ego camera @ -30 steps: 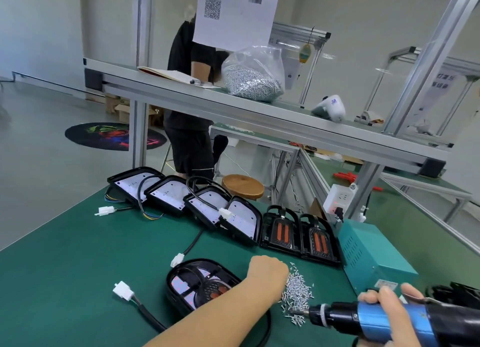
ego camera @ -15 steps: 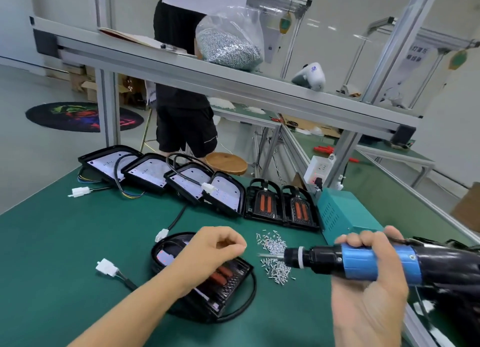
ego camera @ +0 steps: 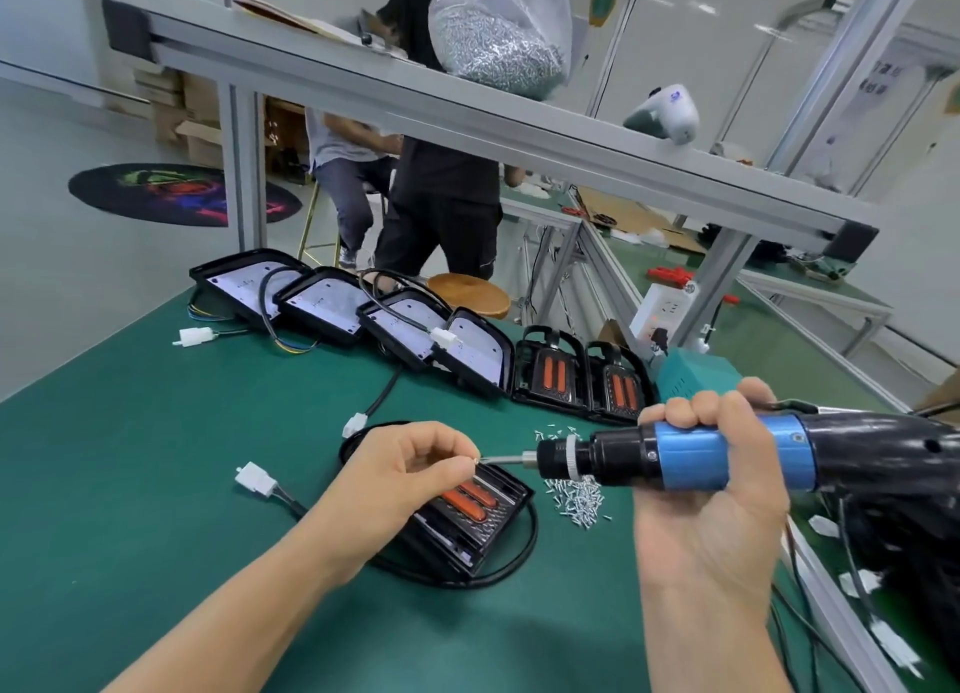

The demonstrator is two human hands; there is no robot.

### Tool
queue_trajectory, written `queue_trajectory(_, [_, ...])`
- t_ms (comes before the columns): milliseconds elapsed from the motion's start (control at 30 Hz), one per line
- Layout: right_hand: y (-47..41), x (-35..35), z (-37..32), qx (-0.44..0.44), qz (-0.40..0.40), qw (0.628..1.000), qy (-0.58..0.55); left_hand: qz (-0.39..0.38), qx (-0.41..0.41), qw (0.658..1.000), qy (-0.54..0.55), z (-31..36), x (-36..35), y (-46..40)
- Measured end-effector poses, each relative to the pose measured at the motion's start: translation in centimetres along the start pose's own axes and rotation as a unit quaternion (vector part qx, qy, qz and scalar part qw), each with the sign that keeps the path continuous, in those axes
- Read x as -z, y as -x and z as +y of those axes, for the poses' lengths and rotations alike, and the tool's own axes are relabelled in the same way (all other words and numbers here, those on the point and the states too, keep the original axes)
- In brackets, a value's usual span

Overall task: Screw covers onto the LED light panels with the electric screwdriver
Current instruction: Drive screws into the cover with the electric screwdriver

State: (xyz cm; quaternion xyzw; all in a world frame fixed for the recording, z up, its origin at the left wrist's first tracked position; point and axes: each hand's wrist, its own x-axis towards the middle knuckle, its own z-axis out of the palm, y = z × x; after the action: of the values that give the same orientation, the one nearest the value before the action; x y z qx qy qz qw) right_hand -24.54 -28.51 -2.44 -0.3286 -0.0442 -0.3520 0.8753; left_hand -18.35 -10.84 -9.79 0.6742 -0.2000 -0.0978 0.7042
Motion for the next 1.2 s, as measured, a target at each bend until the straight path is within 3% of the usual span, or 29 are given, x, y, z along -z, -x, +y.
queue_trajectory(300, [0.2,-0.2,0.4,-0.006,-0.012,1.0,0.019,-0.001,-0.014,0.999,-0.033,-0.5,0.5,-0.1])
queue_trajectory(567, [1.0,1.0,1.8,-0.012,-0.042,0.993,0.114,0.06,-0.069,0.952,-0.293,-3.0,1.7,0.8])
queue_trajectory(700, [1.6,1.7,2.5,-0.026,-0.063,0.986,0.154,0.087,-0.118,0.92,-0.364,-3.9,0.9,0.9])
queue_trajectory(1200, [2.3,2.2,3.0,-0.035,-0.098,0.975,0.196,0.085,-0.13,0.899,-0.41,-3.8,0.3,-0.2])
